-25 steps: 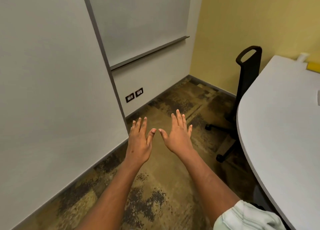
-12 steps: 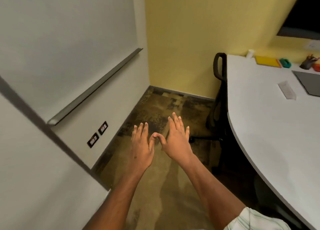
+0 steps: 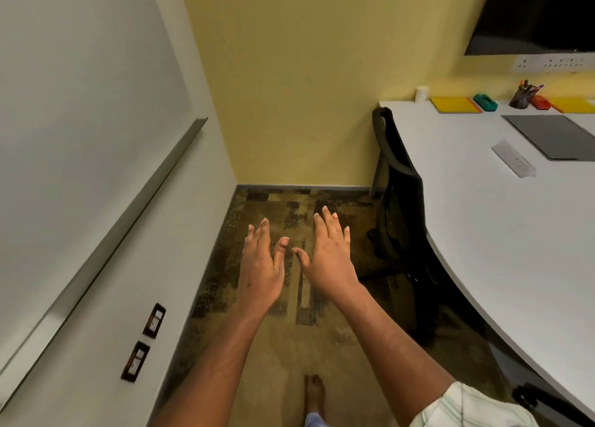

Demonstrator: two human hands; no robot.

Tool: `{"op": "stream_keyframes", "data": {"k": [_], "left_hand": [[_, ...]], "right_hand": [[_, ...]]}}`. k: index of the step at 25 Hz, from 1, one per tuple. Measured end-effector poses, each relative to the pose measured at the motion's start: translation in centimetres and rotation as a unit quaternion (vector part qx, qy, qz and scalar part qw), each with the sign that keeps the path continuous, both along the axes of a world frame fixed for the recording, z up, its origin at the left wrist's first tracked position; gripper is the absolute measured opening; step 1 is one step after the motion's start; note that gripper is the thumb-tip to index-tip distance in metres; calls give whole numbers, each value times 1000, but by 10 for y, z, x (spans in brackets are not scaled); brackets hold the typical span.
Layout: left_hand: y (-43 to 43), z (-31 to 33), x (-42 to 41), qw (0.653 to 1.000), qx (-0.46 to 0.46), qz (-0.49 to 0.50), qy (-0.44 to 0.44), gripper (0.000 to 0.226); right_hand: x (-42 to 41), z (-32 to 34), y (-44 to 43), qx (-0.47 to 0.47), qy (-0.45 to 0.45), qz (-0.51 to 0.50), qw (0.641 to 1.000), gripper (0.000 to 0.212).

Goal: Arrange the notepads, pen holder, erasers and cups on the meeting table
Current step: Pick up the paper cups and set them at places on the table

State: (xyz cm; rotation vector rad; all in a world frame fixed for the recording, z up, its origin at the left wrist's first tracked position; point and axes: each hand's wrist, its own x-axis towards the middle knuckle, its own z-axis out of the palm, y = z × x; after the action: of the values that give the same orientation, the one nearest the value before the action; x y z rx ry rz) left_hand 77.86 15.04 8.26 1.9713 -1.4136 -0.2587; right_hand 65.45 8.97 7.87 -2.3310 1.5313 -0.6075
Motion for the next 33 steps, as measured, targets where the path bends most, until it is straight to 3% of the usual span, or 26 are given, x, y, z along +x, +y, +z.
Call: {"op": "stream_keyframes", "data": {"k": [11,15,22,33], "left_hand": [[-266,18,108,1000,-15,-12,-13,83],[-365,8,143,998,-3,-66,11,83],[-529,13,203,982,8,-187,-21,82],[-777,7,179,963,21,-268,32,80]], "right_hand": [[111,28,-252,-13,5,-8,1000,81],[139,21,-337,-12,10,-55,998,79],[195,37,-483,27,-14,-169,985,80],[174,13,-711,40,-69,-309,948,82]]}}
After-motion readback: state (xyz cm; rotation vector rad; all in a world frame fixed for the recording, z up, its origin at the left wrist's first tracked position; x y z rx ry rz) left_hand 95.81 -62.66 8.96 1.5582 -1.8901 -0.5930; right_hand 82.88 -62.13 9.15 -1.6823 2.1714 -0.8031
